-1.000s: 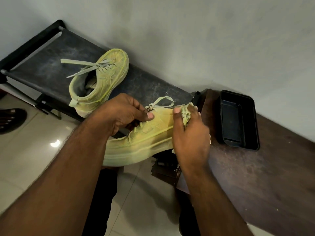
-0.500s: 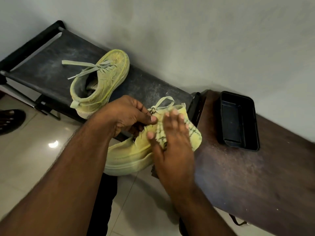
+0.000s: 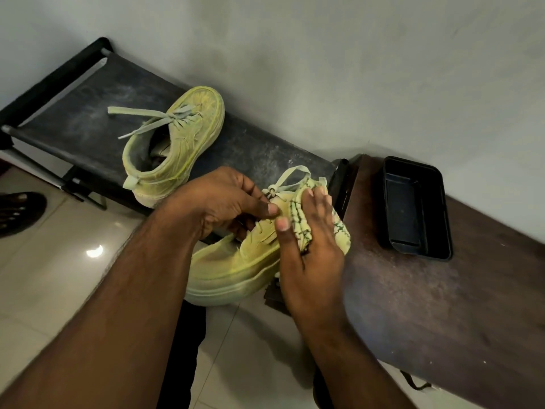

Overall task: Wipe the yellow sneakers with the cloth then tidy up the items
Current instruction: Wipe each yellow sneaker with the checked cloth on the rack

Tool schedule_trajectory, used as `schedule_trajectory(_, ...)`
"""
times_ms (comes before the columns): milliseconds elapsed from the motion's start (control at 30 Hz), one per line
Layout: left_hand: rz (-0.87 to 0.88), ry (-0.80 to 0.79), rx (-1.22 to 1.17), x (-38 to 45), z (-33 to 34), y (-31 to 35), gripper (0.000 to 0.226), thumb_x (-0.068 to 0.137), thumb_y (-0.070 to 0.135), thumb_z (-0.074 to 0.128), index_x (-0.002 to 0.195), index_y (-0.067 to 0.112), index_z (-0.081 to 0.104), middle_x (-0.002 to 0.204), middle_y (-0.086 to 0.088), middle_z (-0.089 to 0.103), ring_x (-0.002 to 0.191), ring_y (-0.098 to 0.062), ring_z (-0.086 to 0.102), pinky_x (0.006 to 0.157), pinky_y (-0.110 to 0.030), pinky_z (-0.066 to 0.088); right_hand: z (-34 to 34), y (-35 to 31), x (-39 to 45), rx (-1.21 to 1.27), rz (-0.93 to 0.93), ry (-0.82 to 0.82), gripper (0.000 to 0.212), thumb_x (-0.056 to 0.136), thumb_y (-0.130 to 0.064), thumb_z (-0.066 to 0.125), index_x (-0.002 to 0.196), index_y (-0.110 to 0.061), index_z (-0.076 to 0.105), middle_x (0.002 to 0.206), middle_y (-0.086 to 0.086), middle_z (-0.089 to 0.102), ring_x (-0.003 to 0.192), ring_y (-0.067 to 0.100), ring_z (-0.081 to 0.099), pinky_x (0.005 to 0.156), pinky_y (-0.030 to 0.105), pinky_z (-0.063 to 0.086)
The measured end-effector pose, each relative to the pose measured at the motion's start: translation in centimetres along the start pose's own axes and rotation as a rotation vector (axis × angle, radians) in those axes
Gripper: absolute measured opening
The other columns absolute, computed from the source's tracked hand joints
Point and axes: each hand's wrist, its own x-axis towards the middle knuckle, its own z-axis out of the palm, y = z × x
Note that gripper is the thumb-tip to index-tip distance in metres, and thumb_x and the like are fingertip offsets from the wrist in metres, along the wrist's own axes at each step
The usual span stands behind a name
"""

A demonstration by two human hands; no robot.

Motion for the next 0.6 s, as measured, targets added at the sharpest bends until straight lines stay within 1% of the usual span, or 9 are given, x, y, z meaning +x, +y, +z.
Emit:
schedule_trajectory(100, 0.011, 0.007, -0.002, 0.0, 0.3, 0.1, 0.021, 0.068, 0.006, 0.081, 0.083, -0.002, 0.068, 0.068, -0.013, 0.064, 0.054, -0.018, 0.056, 0.053, -0.029, 0.050, -0.5, 0.8, 2.6, 0.173, 0.211, 0.108, 0.065, 0.084, -0.068, 0.042, 0.136, -0.028, 0.050, 0.143, -0.011, 0.045, 0.135, 0.005, 0.036, 0.111, 0.035, 0.035)
schedule_trajectory(167, 0.013, -0.001, 0.011, -0.1, 0.4, 0.1, 0.021, 0.068, 0.004, 0.080, 0.084, -0.002, 0.067, 0.069, -0.014, 0.063, 0.055, -0.018, 0.056, 0.054, -0.029, 0.051, -1.4, 1.2, 4.8, 0.263, 0.382, 0.189, 0.055, 0.084, -0.068, 0.045, 0.108, -0.023, 0.066, 0.107, -0.008, 0.069, 0.104, 0.008, 0.062, 0.087, 0.036, 0.052)
schedule_trajectory(233, 0.015, -0.006, 0.023, -0.2, 0.2, 0.1, 0.021, 0.069, 0.002, 0.080, 0.084, -0.001, 0.067, 0.069, -0.013, 0.062, 0.053, -0.016, 0.056, 0.051, -0.027, 0.050, -2.2, 1.0, 5.6, 0.329, 0.449, 0.212, 0.040, 0.090, -0.057, 0.048, 0.081, -0.021, 0.065, 0.073, -0.013, 0.066, 0.073, 0.000, 0.063, 0.067, 0.027, 0.049)
schedule_trajectory(267, 0.017, -0.007, 0.028, -0.3, 0.1, 0.2, 0.021, 0.068, 0.001, 0.080, 0.085, 0.000, 0.067, 0.070, -0.013, 0.063, 0.054, -0.016, 0.057, 0.050, -0.026, 0.050, -2.3, 0.6, 5.3, 0.344, 0.453, 0.189, 0.039, 0.090, -0.056, 0.048, 0.081, -0.022, 0.066, 0.073, -0.013, 0.067, 0.072, -0.001, 0.063, 0.067, 0.027, 0.050)
schedule_trajectory(367, 0.030, 0.019, 0.064, -0.4, -0.2, 0.2, 0.025, 0.066, 0.000, 0.082, 0.088, -0.001, 0.069, 0.075, -0.015, 0.066, 0.062, -0.020, 0.059, 0.053, -0.026, 0.052, -1.4, -0.1, 1.6, 0.388, 0.438, 0.090, 0.067, 0.074, -0.075, 0.049, 0.120, -0.027, 0.062, 0.119, -0.006, 0.065, 0.114, 0.010, 0.059, 0.093, 0.042, 0.051)
schedule_trajectory(433, 0.040, 0.054, 0.082, -0.2, -0.4, 0.3, 0.024, 0.065, 0.000, 0.083, 0.086, 0.001, 0.072, 0.074, -0.013, 0.069, 0.060, -0.017, 0.061, 0.055, -0.026, 0.052, -0.9, -0.3, 0.3, 0.405, 0.434, 0.089, 0.074, 0.071, -0.077, 0.050, 0.126, -0.029, 0.058, 0.129, -0.005, 0.060, 0.123, 0.014, 0.053, 0.099, 0.046, 0.047)
schedule_trajectory(500, 0.053, 0.071, 0.077, -0.1, -0.3, 0.3, 0.023, 0.064, -0.002, 0.084, 0.084, 0.000, 0.073, 0.073, -0.013, 0.070, 0.057, -0.016, 0.062, 0.055, -0.026, 0.052, -1.2, -0.3, 2.0, 0.388, 0.420, 0.119, 0.058, 0.080, -0.070, 0.049, 0.115, -0.027, 0.064, 0.113, -0.006, 0.067, 0.110, 0.009, 0.061, 0.091, 0.043, 0.052)
schedule_trajectory(567, 0.066, 0.085, 0.072, -0.2, -0.1, 0.2, 0.022, 0.063, -0.002, 0.084, 0.082, 0.001, 0.073, 0.070, -0.012, 0.070, 0.054, -0.015, 0.062, 0.054, -0.025, 0.052, -1.8, -0.3, 4.5, 0.352, 0.409, 0.200, 0.036, 0.090, -0.056, 0.047, 0.087, -0.025, 0.065, 0.081, -0.010, 0.068, 0.080, 0.003, 0.065, 0.071, 0.033, 0.053)
schedule_trajectory(600, 0.067, 0.094, 0.068, -0.2, 0.0, 0.2, 0.021, 0.063, -0.002, 0.084, 0.082, 0.001, 0.073, 0.070, -0.012, 0.070, 0.053, -0.015, 0.062, 0.053, -0.025, 0.052, -1.9, 0.0, 5.5, 0.338, 0.412, 0.247, 0.033, 0.093, -0.051, 0.047, 0.079, -0.025, 0.062, 0.072, -0.012, 0.064, 0.071, 0.002, 0.062, 0.066, 0.030, 0.050)
